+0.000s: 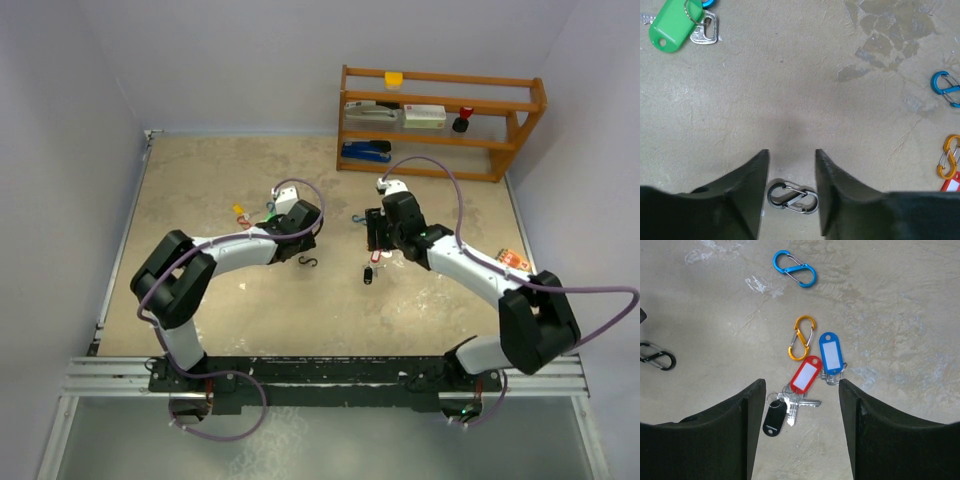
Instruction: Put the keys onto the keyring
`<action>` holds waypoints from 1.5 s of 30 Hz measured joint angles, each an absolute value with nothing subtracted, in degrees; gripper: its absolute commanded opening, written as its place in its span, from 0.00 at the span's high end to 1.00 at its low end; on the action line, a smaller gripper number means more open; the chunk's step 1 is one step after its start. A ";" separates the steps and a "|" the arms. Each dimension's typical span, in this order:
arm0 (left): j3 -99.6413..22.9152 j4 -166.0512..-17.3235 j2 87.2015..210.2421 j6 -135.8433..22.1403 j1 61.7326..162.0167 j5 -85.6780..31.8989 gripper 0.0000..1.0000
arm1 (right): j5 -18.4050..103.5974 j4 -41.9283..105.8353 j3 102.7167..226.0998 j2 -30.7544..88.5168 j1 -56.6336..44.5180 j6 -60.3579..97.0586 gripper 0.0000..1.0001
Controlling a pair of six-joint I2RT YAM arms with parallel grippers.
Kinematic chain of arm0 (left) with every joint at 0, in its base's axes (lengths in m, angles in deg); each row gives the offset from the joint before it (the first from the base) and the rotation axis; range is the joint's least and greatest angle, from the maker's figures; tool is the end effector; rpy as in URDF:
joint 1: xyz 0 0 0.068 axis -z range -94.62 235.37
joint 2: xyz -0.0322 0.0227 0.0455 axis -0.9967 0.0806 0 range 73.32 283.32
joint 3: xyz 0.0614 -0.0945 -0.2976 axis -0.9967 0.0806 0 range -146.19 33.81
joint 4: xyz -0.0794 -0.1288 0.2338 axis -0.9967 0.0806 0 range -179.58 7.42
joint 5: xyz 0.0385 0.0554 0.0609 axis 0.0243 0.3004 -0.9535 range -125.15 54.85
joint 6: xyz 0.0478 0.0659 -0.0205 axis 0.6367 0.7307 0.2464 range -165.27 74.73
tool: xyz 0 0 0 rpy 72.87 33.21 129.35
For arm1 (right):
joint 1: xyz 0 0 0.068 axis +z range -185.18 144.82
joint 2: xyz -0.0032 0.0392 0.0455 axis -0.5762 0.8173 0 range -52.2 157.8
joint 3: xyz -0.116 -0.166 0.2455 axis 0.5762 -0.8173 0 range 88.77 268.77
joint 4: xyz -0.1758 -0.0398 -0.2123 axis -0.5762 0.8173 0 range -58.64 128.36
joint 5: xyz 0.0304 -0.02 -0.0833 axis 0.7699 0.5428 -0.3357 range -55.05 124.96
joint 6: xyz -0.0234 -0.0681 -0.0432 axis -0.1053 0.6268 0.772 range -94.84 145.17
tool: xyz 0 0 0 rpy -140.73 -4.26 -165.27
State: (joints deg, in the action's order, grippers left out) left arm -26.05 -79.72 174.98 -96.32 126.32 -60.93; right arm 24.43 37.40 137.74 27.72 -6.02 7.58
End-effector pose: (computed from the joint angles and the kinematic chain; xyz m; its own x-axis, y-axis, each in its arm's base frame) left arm 0.3276 -0.2419 0.1771 -0.6730 -0.3432 -0.6552 -0.2179 0.9385 -0.2678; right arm 0.3026 0.1534 0.2475 -0.6071 0.0014 -0.7946 -0.1765 0.9748 0.1365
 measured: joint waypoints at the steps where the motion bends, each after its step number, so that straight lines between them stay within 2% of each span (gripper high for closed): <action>1: -26.05 -79.72 174.85 -96.12 126.32 -60.93 0.45 | 24.45 37.95 138.64 28.68 -6.02 7.58 0.36; 3: -26.05 -79.78 174.61 -96.01 126.32 -60.91 0.32 | 24.52 38.87 140.67 30.96 -6.02 7.56 0.36; 6: -26.05 -79.80 174.02 -96.01 126.32 -60.93 0.26 | 24.67 39.26 142.77 33.40 -5.99 7.56 0.36; 25: -23.16 -80.37 168.93 -95.14 126.32 -61.13 0.25 | 25.06 45.44 152.21 47.63 -5.99 5.48 0.42; 45: -22.64 -80.61 168.91 -94.96 126.32 -61.06 0.26 | 27.27 46.08 153.81 51.41 -5.99 4.72 0.47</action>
State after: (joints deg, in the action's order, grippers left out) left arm -22.64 -80.61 168.91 -94.96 126.32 -61.06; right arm 27.27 46.08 153.81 51.41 -5.99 4.72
